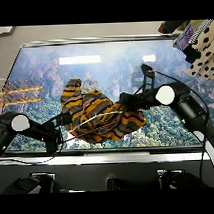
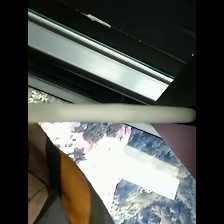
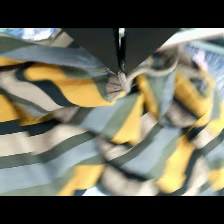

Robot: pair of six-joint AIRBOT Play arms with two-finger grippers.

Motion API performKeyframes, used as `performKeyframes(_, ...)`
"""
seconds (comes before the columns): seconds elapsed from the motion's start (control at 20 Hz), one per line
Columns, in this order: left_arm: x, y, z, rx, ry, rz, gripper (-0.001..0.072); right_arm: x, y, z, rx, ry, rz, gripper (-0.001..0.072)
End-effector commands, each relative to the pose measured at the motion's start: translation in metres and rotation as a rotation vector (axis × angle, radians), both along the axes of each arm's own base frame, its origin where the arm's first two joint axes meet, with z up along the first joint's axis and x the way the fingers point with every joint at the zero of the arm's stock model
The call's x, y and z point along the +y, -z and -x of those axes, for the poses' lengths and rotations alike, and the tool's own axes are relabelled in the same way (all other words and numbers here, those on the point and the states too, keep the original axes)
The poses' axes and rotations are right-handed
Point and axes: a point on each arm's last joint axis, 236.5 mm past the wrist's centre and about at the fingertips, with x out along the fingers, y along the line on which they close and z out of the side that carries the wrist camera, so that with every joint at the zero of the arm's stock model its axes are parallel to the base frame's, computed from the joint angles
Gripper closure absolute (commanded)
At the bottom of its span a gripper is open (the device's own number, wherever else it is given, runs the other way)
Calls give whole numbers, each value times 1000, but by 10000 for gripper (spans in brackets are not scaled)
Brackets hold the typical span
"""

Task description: Fold the clothes and pants, and hang the long-sleeved shirts on hangers.

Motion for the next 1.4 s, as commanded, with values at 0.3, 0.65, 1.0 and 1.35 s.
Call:
performKeyframes(0.3, -42, 7, -5, -25, 94, 41, 684, 18, -74, 10, -150, -37, 44, 688)
performKeyframes(0.65, -90, 8, -30, -40, -70, 197, 684, 16, -65, 25, -78, -59, 62, 688)
performKeyframes(1.0, -110, 18, -33, -6, -56, 190, 684, 24, -67, 27, -85, -77, 39, 688)
performKeyframes(1.35, -134, 14, -49, -52, -92, 232, 684, 23, -65, 23, -88, -67, 48, 687)
